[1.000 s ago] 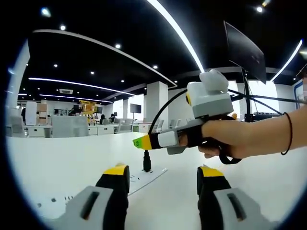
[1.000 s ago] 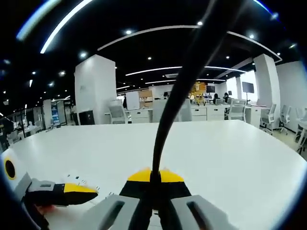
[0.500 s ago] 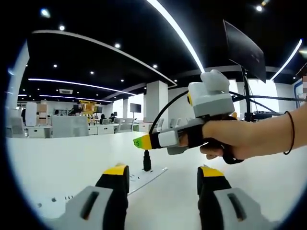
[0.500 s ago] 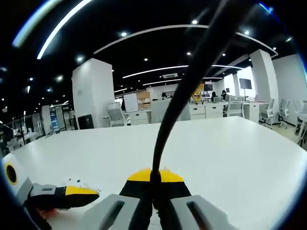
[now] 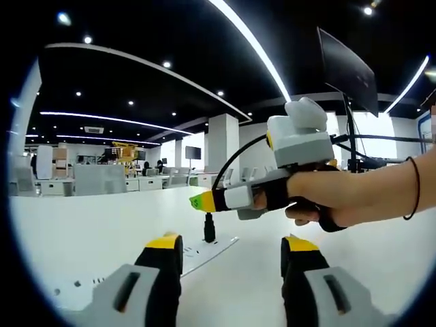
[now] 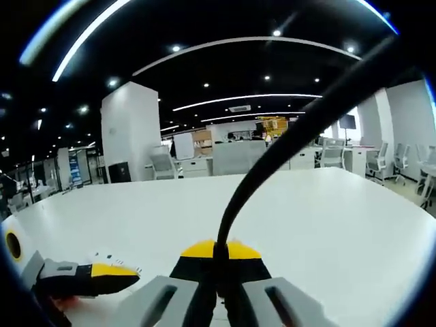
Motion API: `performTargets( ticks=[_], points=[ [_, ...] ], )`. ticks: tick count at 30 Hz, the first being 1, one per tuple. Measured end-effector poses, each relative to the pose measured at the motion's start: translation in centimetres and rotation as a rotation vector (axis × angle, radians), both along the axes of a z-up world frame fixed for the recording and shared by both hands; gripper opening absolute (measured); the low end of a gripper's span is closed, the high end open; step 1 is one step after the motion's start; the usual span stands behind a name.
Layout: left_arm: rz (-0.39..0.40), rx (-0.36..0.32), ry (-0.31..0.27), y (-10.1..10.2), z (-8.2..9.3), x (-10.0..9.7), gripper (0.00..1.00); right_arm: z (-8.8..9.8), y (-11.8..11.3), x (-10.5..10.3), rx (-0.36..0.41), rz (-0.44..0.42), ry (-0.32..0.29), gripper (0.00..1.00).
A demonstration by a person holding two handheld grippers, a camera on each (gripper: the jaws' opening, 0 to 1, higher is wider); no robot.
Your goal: Find the data cable on the table. Grasp the USB connector end of the cable and insert it into the USB port on the table
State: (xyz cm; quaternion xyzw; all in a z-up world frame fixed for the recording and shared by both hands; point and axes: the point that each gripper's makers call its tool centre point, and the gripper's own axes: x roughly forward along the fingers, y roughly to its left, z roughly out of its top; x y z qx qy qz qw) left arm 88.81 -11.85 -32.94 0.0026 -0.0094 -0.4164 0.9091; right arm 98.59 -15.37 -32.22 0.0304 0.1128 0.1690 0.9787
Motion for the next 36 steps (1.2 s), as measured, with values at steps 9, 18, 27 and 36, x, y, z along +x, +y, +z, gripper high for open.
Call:
performTargets(
  ticks=[9, 18, 27, 36],
  points=[
    [0.002, 0.001, -0.002, 0.03, 0.01, 0.05, 0.59, 0.06, -0.05, 0.01, 0.028, -0.001, -0.007, 0.03],
    [0.004, 0.003, -0.004, 0.10, 0.03, 0.07, 0.59, 0.13, -0.09, 0.10, 0.041, -0.017, -0.005, 0.04],
    [0.010, 0.008, -0.008, 0.15, 0.03, 0.16, 0.59, 0.18, -0.17, 0.29, 0.060, -0.026, 0.007, 0.05],
    [0.017, 0.023, -0.011, 0.21, -0.16, 0.24, 0.62, -0.32, -0.09, 0.35, 0.074, -0.034, -0.004, 0.05]
  ],
)
